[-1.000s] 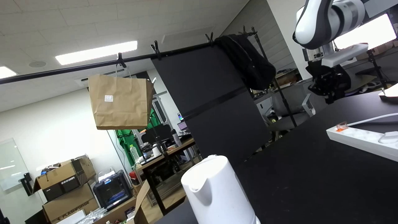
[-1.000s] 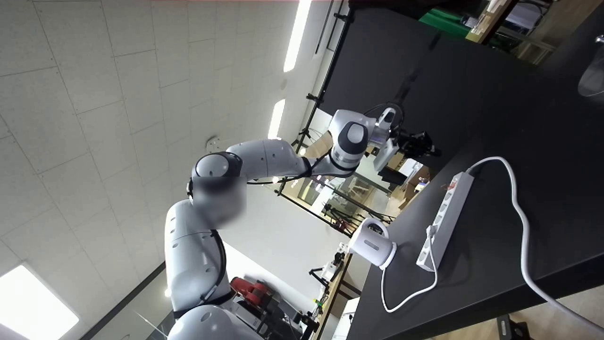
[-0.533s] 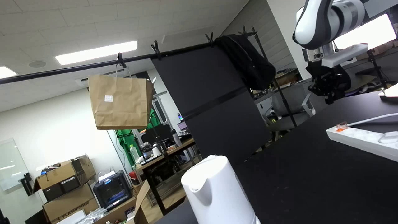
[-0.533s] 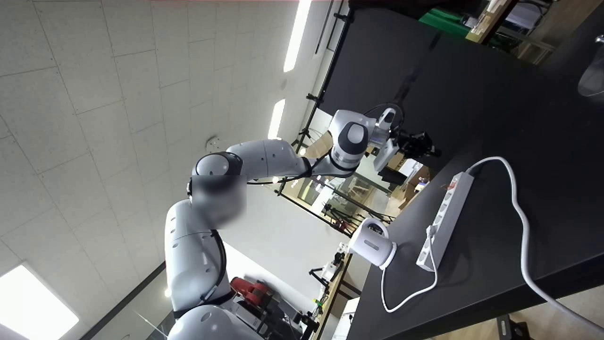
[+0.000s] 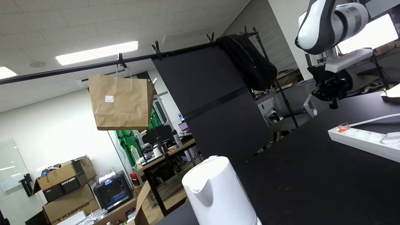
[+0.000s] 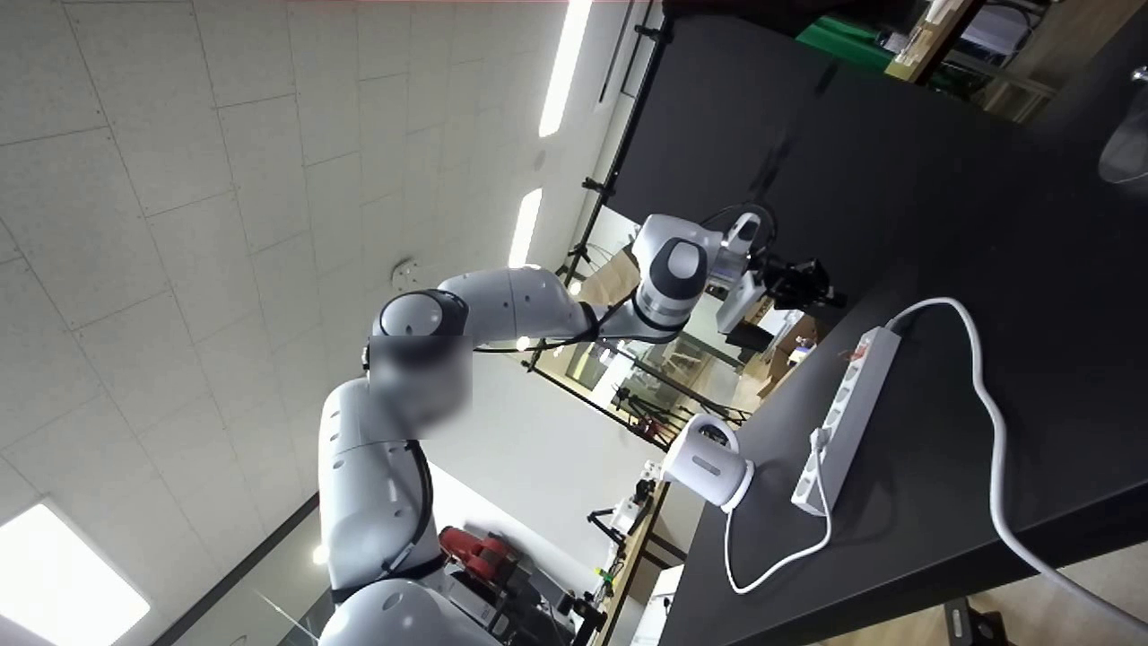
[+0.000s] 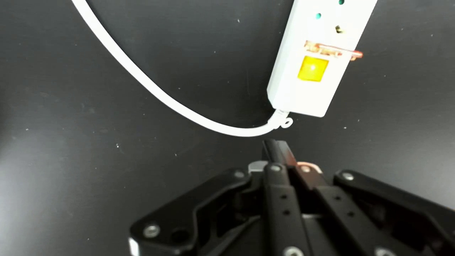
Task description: Switch off the extension cord
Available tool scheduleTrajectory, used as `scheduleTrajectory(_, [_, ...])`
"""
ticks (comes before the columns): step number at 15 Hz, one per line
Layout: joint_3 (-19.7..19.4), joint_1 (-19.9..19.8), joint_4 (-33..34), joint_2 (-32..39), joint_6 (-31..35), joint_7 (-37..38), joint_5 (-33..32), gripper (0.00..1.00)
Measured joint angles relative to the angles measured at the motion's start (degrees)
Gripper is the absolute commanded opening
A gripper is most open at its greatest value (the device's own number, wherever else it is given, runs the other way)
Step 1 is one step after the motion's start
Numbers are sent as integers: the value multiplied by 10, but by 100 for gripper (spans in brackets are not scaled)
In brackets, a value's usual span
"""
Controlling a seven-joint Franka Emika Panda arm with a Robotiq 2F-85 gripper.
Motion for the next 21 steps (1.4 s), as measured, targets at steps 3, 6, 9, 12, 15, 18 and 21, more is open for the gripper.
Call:
scheduleTrajectory(3, [3, 1, 0, 8, 0, 0, 0, 0])
scheduleTrajectory(6, [6, 2, 0, 14, -1, 0, 0, 0])
scheduleTrajectory(9, [8, 4, 0, 21, -3, 0, 0, 0])
scheduleTrajectory(12, [9, 5, 0, 25, -14, 0, 0, 0])
scheduleTrajectory(15, [10, 6, 0, 28, -25, 0, 0, 0])
scheduleTrajectory(18, [12, 6, 0, 31, -32, 0, 0, 0])
scheduleTrajectory(21, [14, 6, 0, 35, -33, 0, 0, 0])
